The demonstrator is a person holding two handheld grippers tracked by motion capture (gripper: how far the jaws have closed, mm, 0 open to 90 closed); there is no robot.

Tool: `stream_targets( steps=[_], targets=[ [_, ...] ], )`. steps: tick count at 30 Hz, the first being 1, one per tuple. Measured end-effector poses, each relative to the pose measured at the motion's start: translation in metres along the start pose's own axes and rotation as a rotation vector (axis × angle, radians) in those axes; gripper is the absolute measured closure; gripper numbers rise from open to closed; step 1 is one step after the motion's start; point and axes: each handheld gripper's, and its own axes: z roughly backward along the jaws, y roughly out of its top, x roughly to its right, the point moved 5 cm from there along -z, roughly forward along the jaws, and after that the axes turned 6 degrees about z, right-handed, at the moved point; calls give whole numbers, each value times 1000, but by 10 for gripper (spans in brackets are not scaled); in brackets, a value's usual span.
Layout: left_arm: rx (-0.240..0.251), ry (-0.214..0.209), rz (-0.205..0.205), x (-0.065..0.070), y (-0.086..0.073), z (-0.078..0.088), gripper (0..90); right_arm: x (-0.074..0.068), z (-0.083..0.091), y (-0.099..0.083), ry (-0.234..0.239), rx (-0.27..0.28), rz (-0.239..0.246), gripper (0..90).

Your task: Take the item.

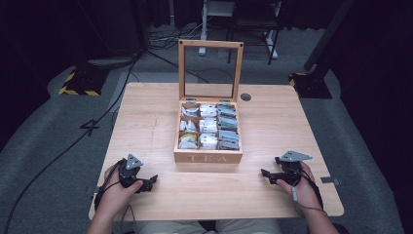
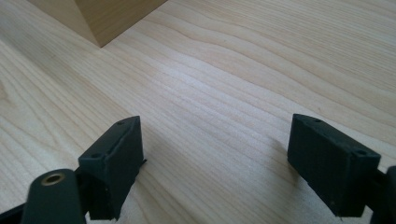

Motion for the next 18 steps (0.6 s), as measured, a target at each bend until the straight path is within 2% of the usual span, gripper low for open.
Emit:
stream_targets(
  steps=[18],
  targets=[
    [-4, -1, -3, 0, 0, 0, 32, 0, 0, 0, 3, 0, 4, 187]
  ],
)
